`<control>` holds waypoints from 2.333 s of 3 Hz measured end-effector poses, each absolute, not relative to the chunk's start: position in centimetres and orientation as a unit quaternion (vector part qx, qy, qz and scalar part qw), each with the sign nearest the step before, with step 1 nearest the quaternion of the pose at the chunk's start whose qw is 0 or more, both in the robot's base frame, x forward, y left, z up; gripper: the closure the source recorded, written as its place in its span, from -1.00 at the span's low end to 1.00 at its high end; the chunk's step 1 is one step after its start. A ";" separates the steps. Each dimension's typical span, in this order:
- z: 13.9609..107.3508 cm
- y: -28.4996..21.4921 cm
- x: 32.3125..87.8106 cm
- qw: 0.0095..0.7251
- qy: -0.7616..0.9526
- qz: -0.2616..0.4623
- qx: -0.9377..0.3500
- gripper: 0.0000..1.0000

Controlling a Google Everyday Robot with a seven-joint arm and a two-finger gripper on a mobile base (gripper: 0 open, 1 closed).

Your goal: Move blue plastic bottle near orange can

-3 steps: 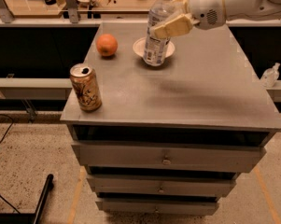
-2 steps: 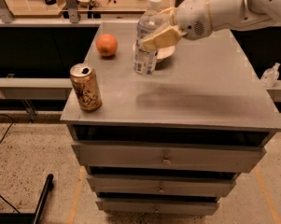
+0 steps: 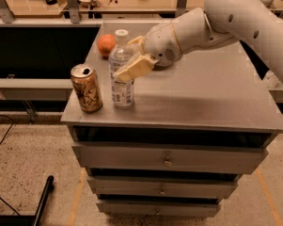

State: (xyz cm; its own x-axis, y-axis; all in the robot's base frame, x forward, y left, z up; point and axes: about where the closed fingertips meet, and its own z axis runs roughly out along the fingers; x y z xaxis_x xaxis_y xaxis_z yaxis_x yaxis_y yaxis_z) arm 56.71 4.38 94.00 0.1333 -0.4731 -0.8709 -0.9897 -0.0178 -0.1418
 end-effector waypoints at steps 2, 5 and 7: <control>93.9 4.8 56.6 0.400 0.573 0.324 -0.638 0.03; 93.9 5.4 56.4 0.398 0.569 0.326 -0.641 -1.00; 96.9 2.6 56.8 0.437 0.557 0.312 -0.634 -1.00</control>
Offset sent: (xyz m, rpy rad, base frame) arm -0.0003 0.0011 -0.0007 0.0002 0.0020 0.0014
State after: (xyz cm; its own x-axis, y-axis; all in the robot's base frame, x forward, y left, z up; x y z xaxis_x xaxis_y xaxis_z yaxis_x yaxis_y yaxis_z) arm 56.80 2.60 96.93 0.1853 -0.4318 -0.8827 -0.9784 0.0022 -0.2065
